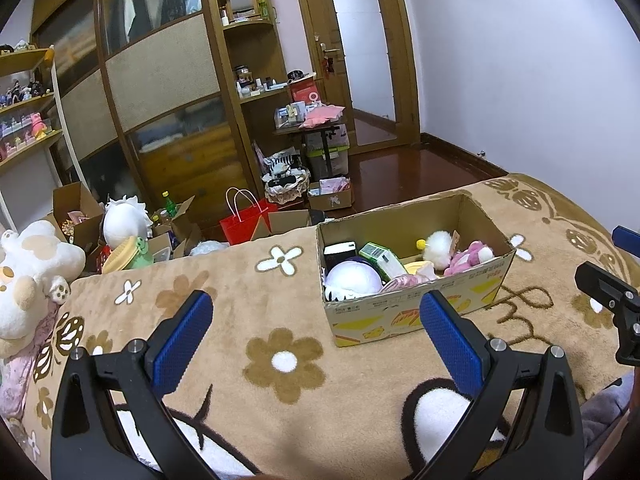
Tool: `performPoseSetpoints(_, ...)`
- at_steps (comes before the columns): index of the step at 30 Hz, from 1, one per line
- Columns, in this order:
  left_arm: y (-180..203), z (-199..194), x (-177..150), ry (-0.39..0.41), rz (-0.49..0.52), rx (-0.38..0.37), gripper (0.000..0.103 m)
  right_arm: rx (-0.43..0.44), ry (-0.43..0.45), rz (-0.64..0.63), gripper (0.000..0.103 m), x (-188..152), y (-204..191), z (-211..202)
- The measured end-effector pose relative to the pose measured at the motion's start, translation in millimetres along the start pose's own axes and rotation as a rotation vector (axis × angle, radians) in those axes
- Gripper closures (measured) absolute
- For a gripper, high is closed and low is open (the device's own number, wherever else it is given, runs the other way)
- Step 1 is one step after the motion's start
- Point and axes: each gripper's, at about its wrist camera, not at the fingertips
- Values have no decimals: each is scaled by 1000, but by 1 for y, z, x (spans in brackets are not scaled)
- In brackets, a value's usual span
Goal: Organize soft objects
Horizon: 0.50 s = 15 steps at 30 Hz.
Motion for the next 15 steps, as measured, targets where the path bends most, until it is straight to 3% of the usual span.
performPoseSetpoints(15,-1,1,0,-9,-1,-6,1,-1,-1,-1,0,0,1,0)
Point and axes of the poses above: each gripper's, at about its wrist camera, not at the fingertips, and z roughly the way its jaws point, y to its right, x to its top, and after that the axes turned 1 degree about z, right-handed
